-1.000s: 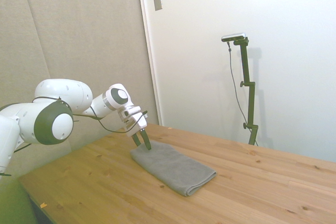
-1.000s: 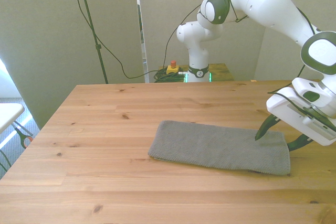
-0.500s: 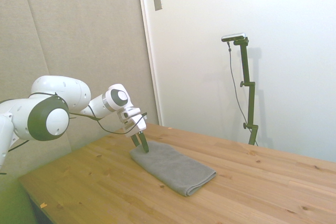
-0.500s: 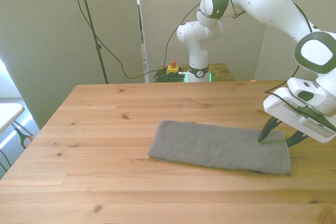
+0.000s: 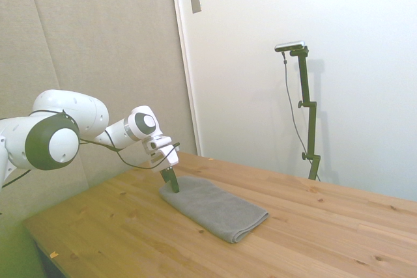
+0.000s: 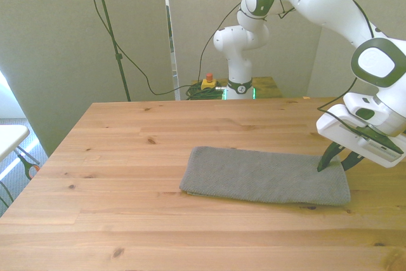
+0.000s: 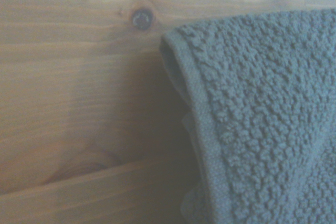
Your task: Fold the towel
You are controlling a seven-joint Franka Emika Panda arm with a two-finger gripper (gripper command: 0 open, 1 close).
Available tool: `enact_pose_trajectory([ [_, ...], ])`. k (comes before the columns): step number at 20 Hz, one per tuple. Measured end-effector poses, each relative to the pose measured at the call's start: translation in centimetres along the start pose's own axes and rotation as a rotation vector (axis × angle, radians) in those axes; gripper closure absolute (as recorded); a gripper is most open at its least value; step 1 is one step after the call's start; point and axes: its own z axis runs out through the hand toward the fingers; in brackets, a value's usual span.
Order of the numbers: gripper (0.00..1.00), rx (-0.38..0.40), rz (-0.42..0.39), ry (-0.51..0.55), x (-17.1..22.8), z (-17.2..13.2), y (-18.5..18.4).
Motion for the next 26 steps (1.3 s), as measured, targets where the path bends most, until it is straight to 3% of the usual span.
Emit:
enact_pose_trajectory([
  [9, 1.00, 0.056, -0.056, -0.060, -0.7, -2.0, 3.2],
  [14, 1.00, 0.095, -0.176, -0.207, 0.1, -3.7, 7.0],
  [22, 1.00, 0.219, -0.259, -0.361, 7.0, -5.3, 13.3],
  [26, 1.00, 0.247, -0.239, -0.363, 12.4, -4.4, 17.7],
])
